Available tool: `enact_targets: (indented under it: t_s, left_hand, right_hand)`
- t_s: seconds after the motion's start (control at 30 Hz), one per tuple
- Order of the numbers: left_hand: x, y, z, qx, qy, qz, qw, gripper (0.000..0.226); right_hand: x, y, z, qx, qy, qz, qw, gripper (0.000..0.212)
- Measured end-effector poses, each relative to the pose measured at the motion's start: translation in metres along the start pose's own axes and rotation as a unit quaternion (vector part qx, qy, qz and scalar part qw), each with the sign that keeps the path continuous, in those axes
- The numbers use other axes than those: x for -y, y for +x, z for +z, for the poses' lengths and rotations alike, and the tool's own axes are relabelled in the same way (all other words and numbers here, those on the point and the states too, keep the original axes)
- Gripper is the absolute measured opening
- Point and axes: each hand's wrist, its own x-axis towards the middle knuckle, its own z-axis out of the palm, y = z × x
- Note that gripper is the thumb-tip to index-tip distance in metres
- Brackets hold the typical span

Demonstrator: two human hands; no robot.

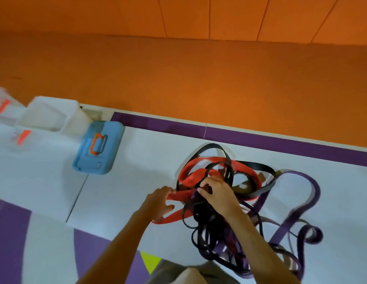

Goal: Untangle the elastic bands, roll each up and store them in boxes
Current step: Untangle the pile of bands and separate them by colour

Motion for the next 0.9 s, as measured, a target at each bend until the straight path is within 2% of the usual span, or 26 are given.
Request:
enact_targets:
  t_s: [0.07, 0.2, 0.3, 0.37, 0.47, 0.57, 0.67, 0.77, 0.9]
  left_hand:
    - [-0.002, 0.0, 0.006, -0.046, 0.054, 0.002, 0.997, 0.046]
    - [-0.009, 0.007, 0.01, -0.144, 0.095, 0.024, 0.985, 0.024]
    - [-0.008, 0.007, 0.007, -0.164, 0.041, 0.045, 0.985, 0.006]
    - [-0.004, 0.005, 0.004, -0.132, -0.006, 0.058, 0.99, 0.022]
    - [0.013, 0.004, -0.004, -0.12, -0.027, 0.116, 0.986, 0.018]
    - [0.027, 0.003, -0.013, -0.152, -0.009, 0.171, 0.973, 0.019]
    - [0.029, 0.001, -0.023, -0.176, 0.062, 0.232, 0.955, 0.024]
    - [0.029, -0.002, -0.027, -0.246, 0.099, 0.27, 0.926, 0.031]
    - [0.026, -0.006, -0.031, -0.271, 0.09, 0.235, 0.929, 0.049]
  right_hand:
    - [0.009, -0.001, 0.018, 0.008, -0.079, -0.02, 0.997, 0.03]
    - [0.019, -0.009, 0.044, -0.011, -0.176, 0.036, 0.984, 0.042]
    - [0.024, -0.019, 0.054, -0.014, -0.214, 0.074, 0.974, 0.04]
    - [0.028, -0.023, 0.063, 0.007, -0.245, 0.1, 0.964, 0.038]
    - [0.042, -0.017, 0.083, 0.074, -0.313, 0.109, 0.941, 0.036]
    - [0.06, -0.013, 0.108, 0.115, -0.35, 0.14, 0.919, 0.026]
    - [0.067, -0.02, 0.128, 0.06, -0.344, 0.185, 0.919, 0.023]
    - [0.061, -0.032, 0.131, -0.007, -0.335, 0.198, 0.921, 0.022]
    - [0.053, -0.042, 0.115, -0.031, -0.345, 0.156, 0.925, 0.026]
